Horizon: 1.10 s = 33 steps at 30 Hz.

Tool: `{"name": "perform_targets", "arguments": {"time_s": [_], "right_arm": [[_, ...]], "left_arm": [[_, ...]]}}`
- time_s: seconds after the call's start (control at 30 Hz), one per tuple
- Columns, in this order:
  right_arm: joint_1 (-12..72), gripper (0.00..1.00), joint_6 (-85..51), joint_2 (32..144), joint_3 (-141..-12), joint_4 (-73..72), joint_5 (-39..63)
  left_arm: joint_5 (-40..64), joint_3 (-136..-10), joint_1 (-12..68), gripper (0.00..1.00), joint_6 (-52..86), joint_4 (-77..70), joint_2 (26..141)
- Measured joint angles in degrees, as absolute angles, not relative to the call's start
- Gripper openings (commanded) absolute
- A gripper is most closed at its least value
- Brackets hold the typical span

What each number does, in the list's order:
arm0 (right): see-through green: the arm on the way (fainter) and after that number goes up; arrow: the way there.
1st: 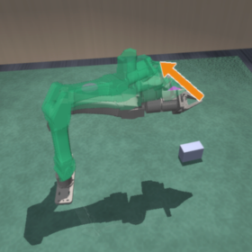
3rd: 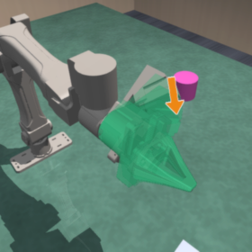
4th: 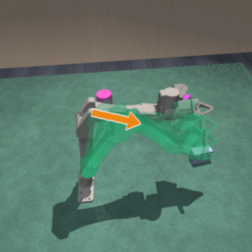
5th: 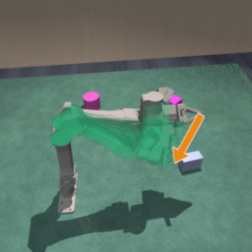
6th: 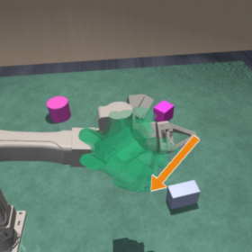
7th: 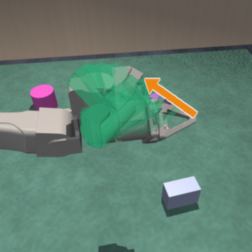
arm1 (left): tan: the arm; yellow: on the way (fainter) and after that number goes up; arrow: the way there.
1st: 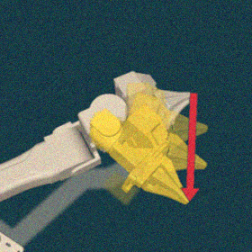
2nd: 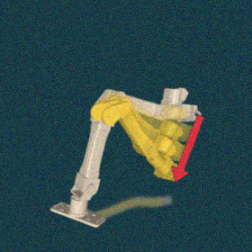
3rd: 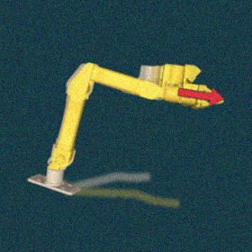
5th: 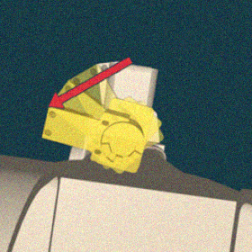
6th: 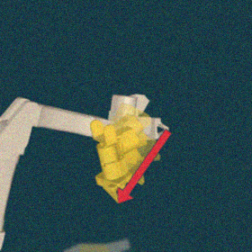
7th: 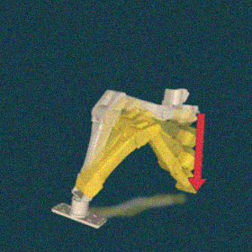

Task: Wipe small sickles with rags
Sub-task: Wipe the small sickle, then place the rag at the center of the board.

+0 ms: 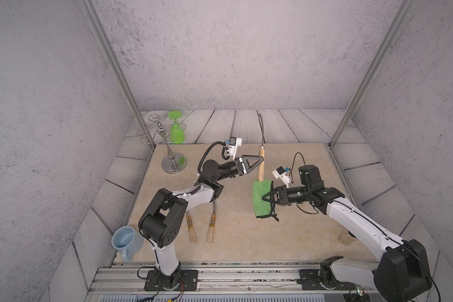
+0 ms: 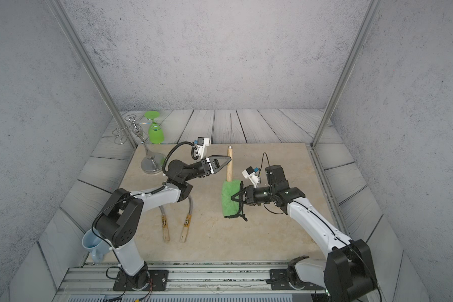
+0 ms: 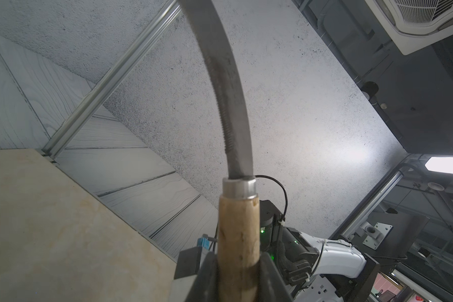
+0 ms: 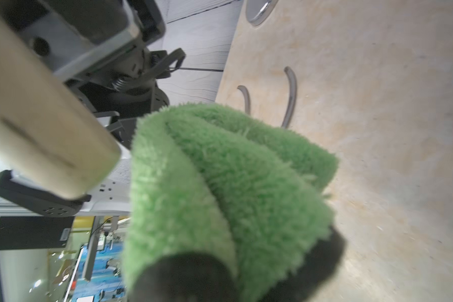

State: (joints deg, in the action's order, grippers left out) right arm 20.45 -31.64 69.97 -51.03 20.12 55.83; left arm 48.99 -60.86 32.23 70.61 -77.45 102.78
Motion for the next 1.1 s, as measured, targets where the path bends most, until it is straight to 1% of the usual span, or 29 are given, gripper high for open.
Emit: {"name": "perform_targets", "arguments": {"time_s": [0.17, 0.27, 0.43, 0.57, 0.7, 0.83, 0.9, 1.1], "right_arm": [[18.31, 0.18, -26.79, 70.26, -54.02, 30.17, 44.66], [17.02, 0.18, -24.67, 73.95, -56.64, 33.43, 39.33], [14.79, 0.20, -22.50, 84.73, -59.16, 34.17, 35.29], [13.80, 0.20, -21.54, 93.56, -61.32, 34.52, 33.19], [13.69, 0.20, -20.84, 99.13, -62.89, 34.44, 31.18], [13.69, 0.21, -20.69, 101.62, -63.57, 34.26, 29.87], [13.69, 0.25, -20.64, 102.37, -63.81, 34.13, 29.54], [13.67, 0.43, -20.29, 104.88, -64.34, 33.69, 27.73]], "left_arm": [[48.88, -54.92, 29.63, 0.00, 70.89, -77.28, 101.03], [48.93, -50.28, 28.64, 0.00, 70.50, -76.82, 98.85], [49.21, -44.42, 28.51, 0.00, 68.86, -76.07, 95.04], [49.74, -42.72, 28.51, 0.00, 67.99, -75.81, 93.73], [51.44, -42.15, 28.51, 0.00, 67.40, -74.89, 93.32], [52.53, -40.91, 28.51, 0.00, 66.92, -74.46, 92.92], [52.99, -40.32, 28.51, 0.00, 66.83, -74.04, 92.92], [53.49, -39.33, 28.51, 0.00, 66.61, -73.43, 92.92]]}}
